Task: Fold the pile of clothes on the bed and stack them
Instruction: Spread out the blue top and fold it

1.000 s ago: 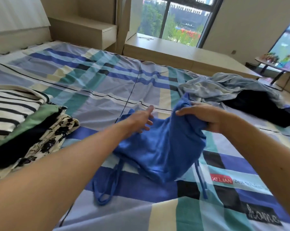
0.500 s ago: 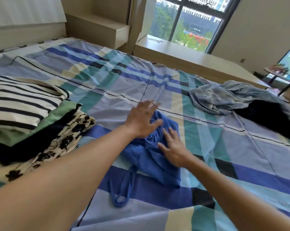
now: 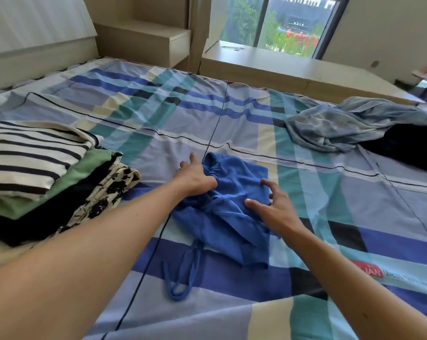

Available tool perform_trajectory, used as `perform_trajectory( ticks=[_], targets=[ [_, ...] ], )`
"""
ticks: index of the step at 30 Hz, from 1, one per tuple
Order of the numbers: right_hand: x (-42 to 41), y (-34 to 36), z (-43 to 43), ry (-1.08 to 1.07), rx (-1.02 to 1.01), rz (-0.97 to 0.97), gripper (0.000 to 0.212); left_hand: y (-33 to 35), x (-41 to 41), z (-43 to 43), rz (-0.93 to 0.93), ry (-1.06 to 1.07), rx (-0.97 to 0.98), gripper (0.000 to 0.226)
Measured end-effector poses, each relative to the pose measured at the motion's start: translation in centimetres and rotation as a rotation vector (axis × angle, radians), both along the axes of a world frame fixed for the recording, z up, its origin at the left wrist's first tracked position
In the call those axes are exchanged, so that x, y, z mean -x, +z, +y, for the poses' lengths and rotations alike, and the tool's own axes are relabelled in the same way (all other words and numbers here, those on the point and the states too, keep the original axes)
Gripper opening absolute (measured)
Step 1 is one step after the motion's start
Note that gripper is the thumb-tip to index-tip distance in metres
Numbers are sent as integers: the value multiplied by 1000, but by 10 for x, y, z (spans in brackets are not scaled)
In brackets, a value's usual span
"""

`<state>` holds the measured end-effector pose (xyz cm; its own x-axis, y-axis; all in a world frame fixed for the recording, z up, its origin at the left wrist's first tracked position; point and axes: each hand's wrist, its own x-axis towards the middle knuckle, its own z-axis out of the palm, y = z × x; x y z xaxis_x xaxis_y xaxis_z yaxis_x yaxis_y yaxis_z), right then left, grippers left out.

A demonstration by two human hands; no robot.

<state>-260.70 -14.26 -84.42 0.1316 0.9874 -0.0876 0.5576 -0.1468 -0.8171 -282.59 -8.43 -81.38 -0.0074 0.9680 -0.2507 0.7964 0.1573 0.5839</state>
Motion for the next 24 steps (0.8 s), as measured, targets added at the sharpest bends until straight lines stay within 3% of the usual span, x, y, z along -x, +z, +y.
perform_trajectory(
  ticks=[5, 9, 13, 15, 17, 20, 24],
  targets=[
    [-5, 4, -3, 39, 67, 259, 83, 10, -9, -2, 138, -8, -63, 68],
    [-8, 10, -3, 79, 35, 359, 81, 5, -11, -6, 31, -88, -91, 52],
    [-3, 42, -10, 221, -158, 363, 81, 14, 5, -7, -106, -83, 46, 91],
    [0, 66, -14, 345, -277, 244, 85, 32, 9, -8, -85, -184, -26, 118],
    [4, 95, -20, 446, -347, 157, 90, 59, 7, -14, -247, -324, -172, 127],
    [-1, 134, -29, 555, -372, 118, 93, 93, 4, -23, -549, -429, -196, 129],
    [-20, 165, -37, 633, -314, 153, 99, 96, 7, -41, -749, -485, -43, 86]
  ],
)
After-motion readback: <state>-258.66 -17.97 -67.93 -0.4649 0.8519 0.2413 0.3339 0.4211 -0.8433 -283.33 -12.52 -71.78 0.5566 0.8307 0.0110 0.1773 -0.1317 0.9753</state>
